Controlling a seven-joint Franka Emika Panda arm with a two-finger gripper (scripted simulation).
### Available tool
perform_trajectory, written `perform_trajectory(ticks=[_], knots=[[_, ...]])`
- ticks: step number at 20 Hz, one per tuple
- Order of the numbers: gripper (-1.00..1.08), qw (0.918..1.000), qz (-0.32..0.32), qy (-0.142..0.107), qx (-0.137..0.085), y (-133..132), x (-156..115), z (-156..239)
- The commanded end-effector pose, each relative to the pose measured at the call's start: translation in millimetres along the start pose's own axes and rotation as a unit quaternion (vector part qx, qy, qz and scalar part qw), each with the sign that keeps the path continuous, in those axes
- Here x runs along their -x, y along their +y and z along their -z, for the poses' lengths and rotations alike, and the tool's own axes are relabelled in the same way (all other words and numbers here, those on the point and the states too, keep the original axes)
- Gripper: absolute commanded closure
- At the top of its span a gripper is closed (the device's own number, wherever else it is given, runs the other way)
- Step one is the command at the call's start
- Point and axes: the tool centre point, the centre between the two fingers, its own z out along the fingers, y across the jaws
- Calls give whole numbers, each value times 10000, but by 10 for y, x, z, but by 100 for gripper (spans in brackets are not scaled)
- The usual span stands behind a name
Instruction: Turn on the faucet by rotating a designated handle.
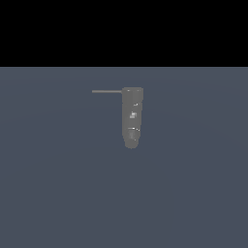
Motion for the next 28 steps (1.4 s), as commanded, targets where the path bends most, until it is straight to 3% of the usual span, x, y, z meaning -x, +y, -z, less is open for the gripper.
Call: perform_trajectory(ticks=[1, 14, 28], knots=[[108, 9996, -275, 7, -9, -122, -76, -92], [108, 9864, -1643, 43, -40, -662, -579, -548], [108, 9530, -3027, 86, -59, -1043, -1249, -1008]])
